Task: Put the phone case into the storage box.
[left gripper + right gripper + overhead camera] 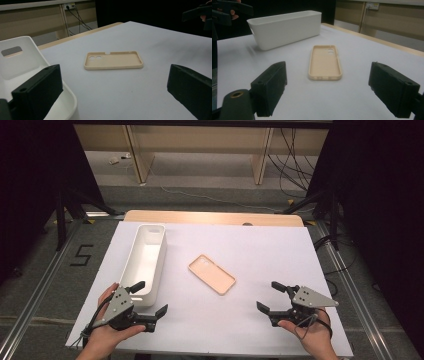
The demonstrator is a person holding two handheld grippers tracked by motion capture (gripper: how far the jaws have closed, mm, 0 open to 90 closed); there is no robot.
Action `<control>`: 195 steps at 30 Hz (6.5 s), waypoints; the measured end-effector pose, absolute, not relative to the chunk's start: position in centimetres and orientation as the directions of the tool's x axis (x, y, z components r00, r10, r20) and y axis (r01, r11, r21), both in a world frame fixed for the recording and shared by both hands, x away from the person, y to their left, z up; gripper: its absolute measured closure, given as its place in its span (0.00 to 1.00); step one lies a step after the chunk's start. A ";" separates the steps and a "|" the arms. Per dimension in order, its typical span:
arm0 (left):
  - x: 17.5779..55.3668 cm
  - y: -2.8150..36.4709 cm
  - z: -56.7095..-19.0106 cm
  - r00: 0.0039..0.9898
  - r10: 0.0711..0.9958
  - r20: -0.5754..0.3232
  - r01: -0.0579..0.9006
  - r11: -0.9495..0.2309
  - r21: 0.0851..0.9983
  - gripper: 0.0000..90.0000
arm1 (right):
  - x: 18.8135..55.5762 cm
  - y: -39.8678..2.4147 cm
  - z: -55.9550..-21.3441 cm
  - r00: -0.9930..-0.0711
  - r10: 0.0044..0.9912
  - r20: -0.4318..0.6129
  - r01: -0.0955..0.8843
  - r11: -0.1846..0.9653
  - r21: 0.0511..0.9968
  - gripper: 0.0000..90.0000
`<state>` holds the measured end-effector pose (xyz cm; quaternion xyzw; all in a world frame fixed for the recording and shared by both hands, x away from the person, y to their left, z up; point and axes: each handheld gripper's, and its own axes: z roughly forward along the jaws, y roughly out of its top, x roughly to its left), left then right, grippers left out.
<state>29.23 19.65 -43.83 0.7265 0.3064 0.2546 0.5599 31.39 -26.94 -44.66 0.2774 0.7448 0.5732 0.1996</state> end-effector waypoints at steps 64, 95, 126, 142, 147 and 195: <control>29.2 19.5 -43.8 0.690 0.724 0.025 0.155 -0.182 0.971 0.00 | 43.1 -19.5 -46.9 -0.746 0.665 -0.028 0.384 0.464 0.798 1.00; 29.1 19.4 -43.8 0.691 0.722 0.034 0.150 -0.189 0.971 0.00 | 44.2 -19.1 -48.5 -0.732 0.681 -0.015 0.462 0.512 0.724 1.00; 29.1 19.3 -43.8 0.691 0.722 0.030 0.150 -0.185 0.971 0.00 | 44.6 -19.1 -49.1 -0.722 0.692 -0.016 0.467 0.505 0.726 1.00; 29.1 19.3 -43.7 0.693 0.721 0.028 0.152 -0.184 0.971 0.00 | 44.2 -18.2 -49.2 -0.743 0.669 -0.034 0.448 0.534 0.717 1.00; 29.1 19.3 -43.8 0.693 0.720 0.025 0.153 -0.182 0.971 0.00 | 43.8 -18.0 -49.0 -0.749 0.662 -0.023 0.454 0.538 0.711 1.00; 29.1 19.2 -43.8 0.697 0.717 0.023 0.158 -0.184 0.970 0.00 | 40.1 -14.3 -48.8 -0.831 0.554 -0.042 0.386 0.631 0.673 1.00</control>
